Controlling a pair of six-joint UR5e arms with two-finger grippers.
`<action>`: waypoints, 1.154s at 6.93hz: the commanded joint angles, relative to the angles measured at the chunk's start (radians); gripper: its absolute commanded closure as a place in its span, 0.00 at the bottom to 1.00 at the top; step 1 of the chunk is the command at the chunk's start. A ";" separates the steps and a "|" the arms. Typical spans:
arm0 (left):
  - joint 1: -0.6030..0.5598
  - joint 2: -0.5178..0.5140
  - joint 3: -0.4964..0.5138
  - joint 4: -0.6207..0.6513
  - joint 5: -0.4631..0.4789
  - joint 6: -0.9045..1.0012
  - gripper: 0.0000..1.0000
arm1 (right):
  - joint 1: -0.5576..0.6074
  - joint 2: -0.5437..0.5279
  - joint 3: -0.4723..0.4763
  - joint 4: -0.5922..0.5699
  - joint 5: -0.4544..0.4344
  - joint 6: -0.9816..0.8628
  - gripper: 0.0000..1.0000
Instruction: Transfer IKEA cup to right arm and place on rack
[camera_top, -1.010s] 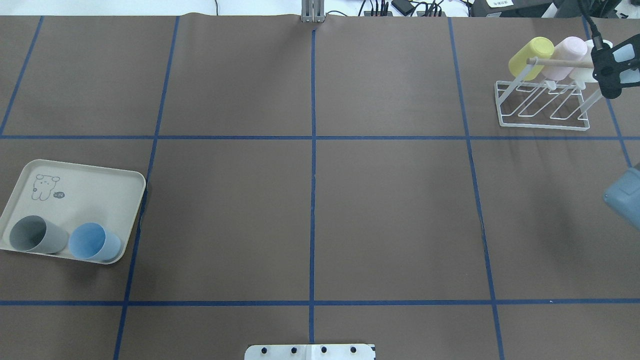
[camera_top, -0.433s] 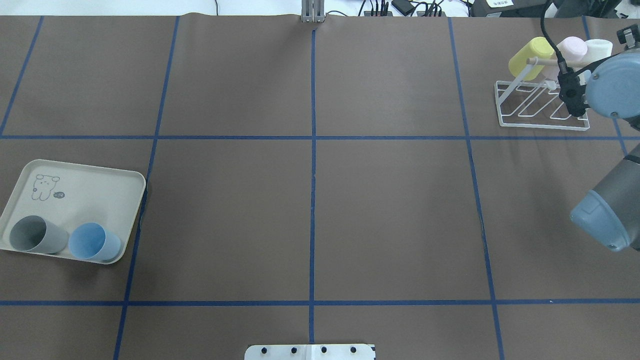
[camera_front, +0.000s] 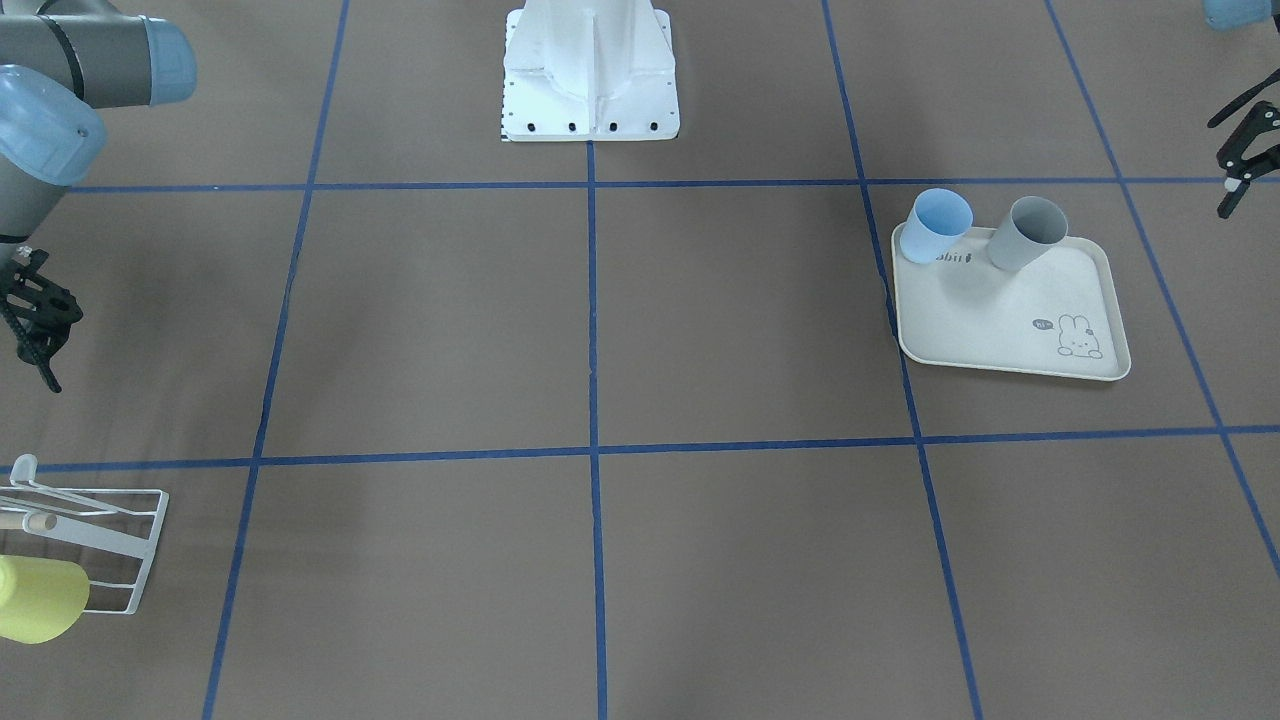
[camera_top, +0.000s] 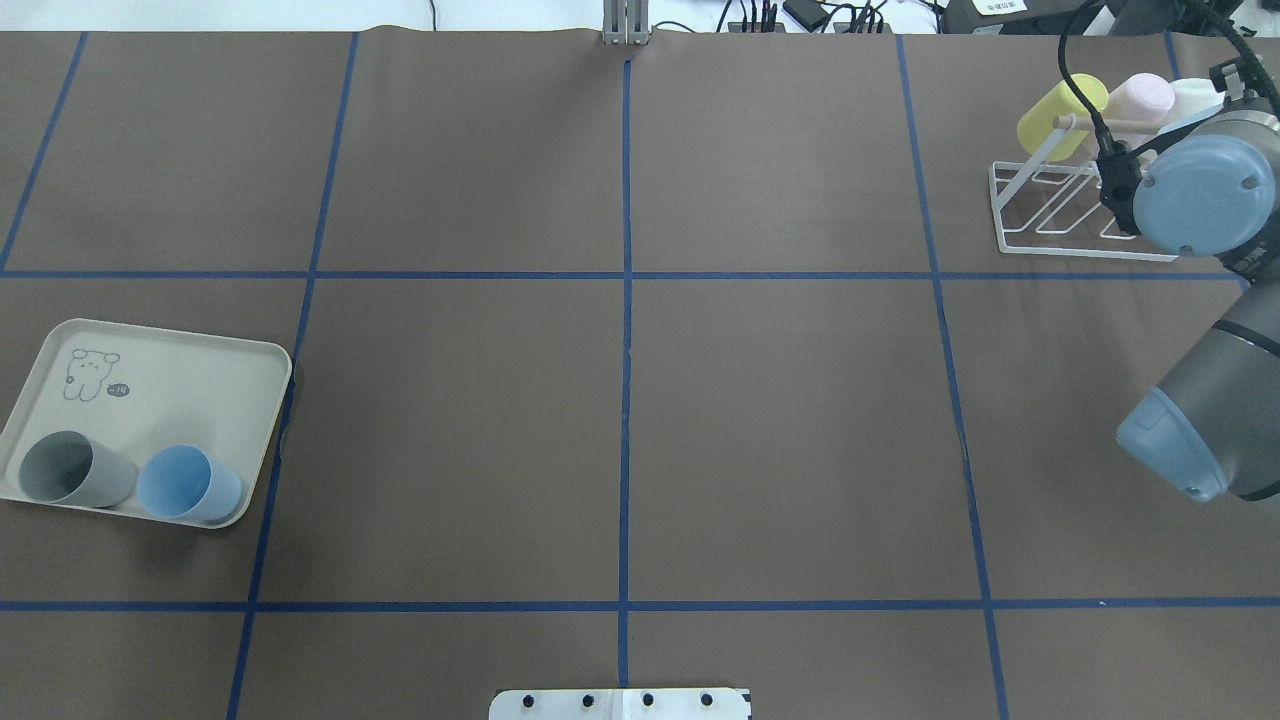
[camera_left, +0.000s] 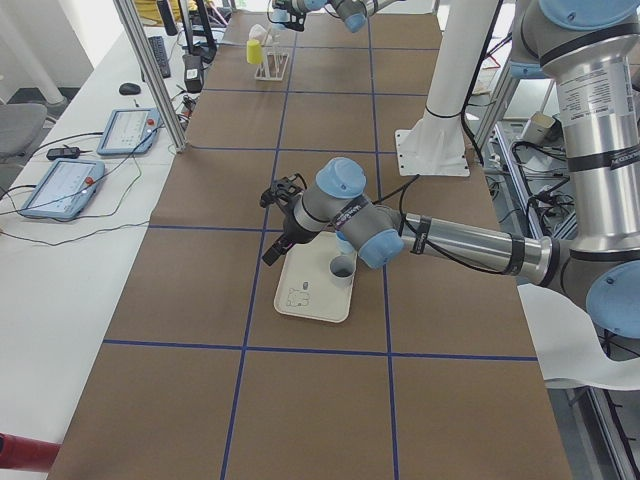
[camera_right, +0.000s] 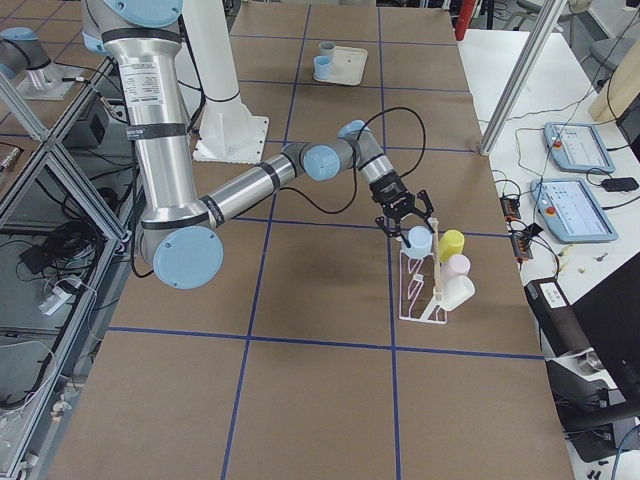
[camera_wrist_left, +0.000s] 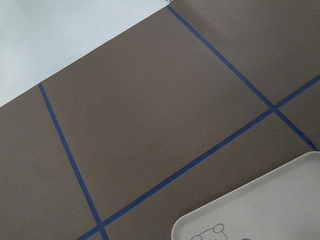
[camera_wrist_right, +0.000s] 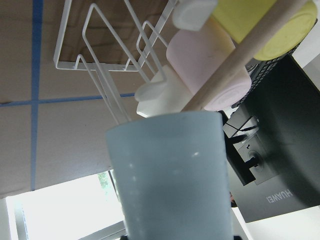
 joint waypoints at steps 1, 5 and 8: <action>0.000 -0.001 0.000 0.000 0.000 -0.001 0.00 | -0.004 0.001 -0.031 0.047 -0.011 -0.004 1.00; 0.000 -0.001 -0.003 -0.002 0.000 -0.033 0.00 | -0.015 0.001 -0.047 0.047 -0.011 0.000 1.00; 0.000 -0.001 0.000 -0.003 0.000 -0.033 0.00 | -0.032 0.001 -0.058 0.047 -0.014 0.003 0.99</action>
